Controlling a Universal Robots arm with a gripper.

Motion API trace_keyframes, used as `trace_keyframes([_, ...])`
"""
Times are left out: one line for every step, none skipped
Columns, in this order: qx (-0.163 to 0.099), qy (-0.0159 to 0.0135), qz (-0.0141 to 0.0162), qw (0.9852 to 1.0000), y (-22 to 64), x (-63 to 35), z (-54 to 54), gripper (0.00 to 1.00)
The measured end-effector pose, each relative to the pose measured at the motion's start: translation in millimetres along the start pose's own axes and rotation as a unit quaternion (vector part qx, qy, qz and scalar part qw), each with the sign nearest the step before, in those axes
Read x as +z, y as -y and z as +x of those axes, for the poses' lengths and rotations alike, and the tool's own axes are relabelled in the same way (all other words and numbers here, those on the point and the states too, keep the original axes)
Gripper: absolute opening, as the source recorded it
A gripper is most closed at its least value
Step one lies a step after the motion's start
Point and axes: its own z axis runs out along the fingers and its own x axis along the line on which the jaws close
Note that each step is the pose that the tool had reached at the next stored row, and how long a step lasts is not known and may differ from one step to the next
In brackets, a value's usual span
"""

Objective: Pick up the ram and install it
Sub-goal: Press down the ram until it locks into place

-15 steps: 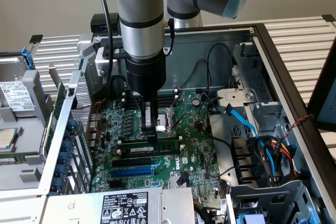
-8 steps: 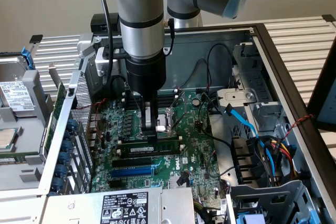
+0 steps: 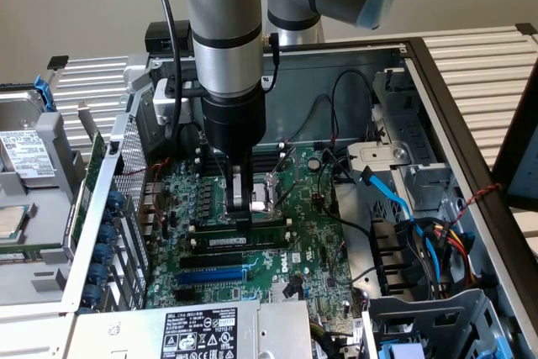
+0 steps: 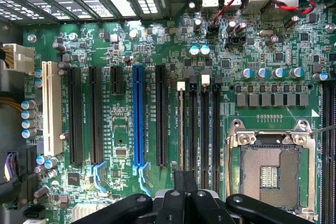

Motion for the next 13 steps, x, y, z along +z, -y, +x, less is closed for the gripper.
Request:
trace_keyframes([0.0, 0.0, 0.0, 1.0, 0.0, 0.0, 0.0, 0.11])
trace_keyframes([0.0, 0.0, 0.0, 1.0, 0.0, 0.0, 0.0, 0.11])
trace_keyframes([0.0, 0.0, 0.0001, 1.0, 0.0, 0.0, 0.0, 0.11])
trace_keyframes([0.0, 0.0, 0.0, 1.0, 0.0, 0.0, 0.0, 0.11])
trace_keyframes([0.0, 0.0, 0.0, 1.0, 0.0, 0.0, 0.0, 0.11])
trace_keyframes([0.0, 0.0, 0.0001, 1.0, 0.0, 0.0, 0.0, 0.11])
trace_keyframes([0.0, 0.0, 0.0, 1.0, 0.0, 0.0, 0.0, 0.11])
trace_keyframes([0.0, 0.0, 0.0001, 1.0, 0.0, 0.1, 0.0, 0.11])
trace_keyframes([0.0, 0.0001, 0.0001, 1.0, 0.0, 0.1, 0.0, 0.11])
trace_keyframes([0.0, 0.0, 0.0001, 1.0, 0.0, 0.1, 0.0, 0.11])
trace_keyframes([0.0, 0.0, 0.0001, 1.0, 0.0, 0.0, 0.0, 0.11])
trace_keyframes([0.0, 0.0, 0.0001, 1.0, 0.0, 0.1, 0.0, 0.11])
trace_keyframes([0.0, 0.0, 0.0, 1.0, 0.0, 0.0, 0.0, 0.11])
